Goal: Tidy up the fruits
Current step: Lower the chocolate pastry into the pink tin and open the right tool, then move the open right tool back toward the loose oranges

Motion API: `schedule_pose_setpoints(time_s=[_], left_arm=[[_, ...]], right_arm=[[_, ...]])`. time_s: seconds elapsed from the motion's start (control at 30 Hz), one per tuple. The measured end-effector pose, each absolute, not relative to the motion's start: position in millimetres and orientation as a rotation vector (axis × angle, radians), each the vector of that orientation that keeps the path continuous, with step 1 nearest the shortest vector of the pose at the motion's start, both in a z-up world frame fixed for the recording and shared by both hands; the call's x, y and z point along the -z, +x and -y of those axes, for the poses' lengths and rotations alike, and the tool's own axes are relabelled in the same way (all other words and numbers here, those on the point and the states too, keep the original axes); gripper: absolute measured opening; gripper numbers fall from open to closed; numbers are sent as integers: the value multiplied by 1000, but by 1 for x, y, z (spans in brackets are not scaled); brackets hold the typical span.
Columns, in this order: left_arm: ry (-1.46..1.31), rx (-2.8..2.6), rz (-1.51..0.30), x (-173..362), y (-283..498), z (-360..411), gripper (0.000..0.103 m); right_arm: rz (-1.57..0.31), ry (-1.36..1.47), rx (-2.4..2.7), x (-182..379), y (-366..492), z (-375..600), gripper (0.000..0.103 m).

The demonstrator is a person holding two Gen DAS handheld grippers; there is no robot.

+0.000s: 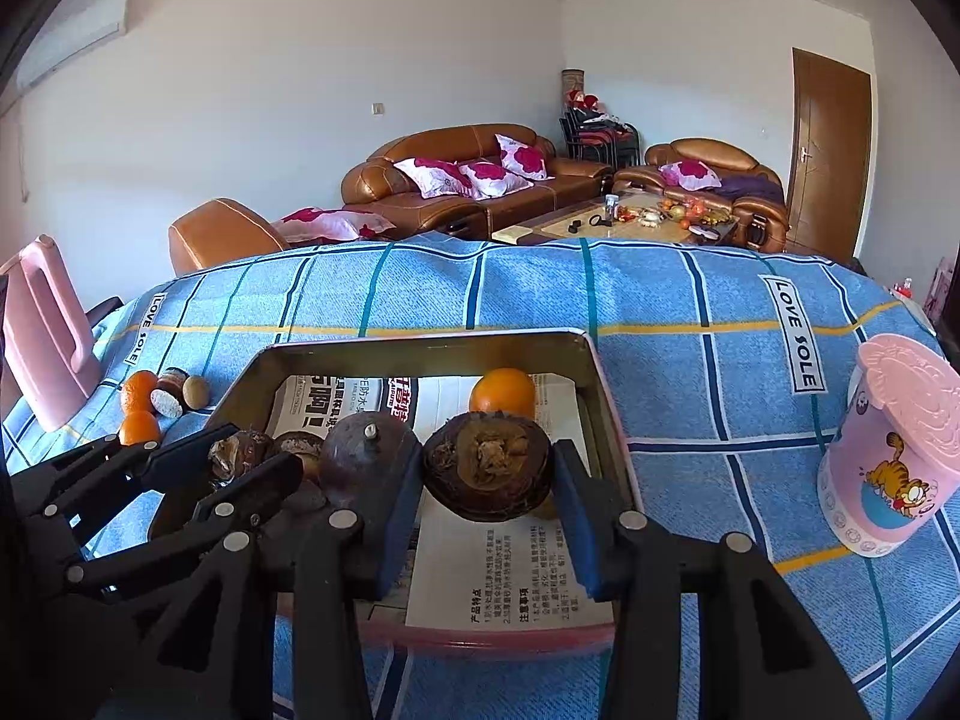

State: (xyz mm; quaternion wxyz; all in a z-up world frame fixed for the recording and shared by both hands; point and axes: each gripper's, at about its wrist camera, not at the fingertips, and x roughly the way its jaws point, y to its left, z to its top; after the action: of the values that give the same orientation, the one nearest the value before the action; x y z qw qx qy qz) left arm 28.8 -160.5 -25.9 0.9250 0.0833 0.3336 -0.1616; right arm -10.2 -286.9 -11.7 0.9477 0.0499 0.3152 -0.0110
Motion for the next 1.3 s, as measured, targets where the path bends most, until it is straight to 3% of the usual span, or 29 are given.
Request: schedule_pose_setpoints(time_s=[0.3,0.37,0.47,0.53,0.87,0.93,0.97,1.3], left_arm=[[181,328,-651,23,24,161,43],[187,327,-624,21,20,161,64],[182,325,-576,15,13,159,93],[168,320,-529,10,7,155,102],[96,243,-513,-5,13,116,103],[99,203,-512,-5,15,105,103],[102,179,-507,-6,16,99,103],[239,17,-453,1,21,46,103]], right_arm=[[-598,175,19,10,-15,293,47],[-554,181,34,5,-21,296,49],[-483,184,80,-3,-29,299,67],[-432,188,110,-8,-34,302,68],[-221,158,214,-22,-59,307,68],[-178,138,243,-24,-64,305,75],[-172,130,257,-24,-65,304,82],[-188,88,288,-25,-64,296,83]])
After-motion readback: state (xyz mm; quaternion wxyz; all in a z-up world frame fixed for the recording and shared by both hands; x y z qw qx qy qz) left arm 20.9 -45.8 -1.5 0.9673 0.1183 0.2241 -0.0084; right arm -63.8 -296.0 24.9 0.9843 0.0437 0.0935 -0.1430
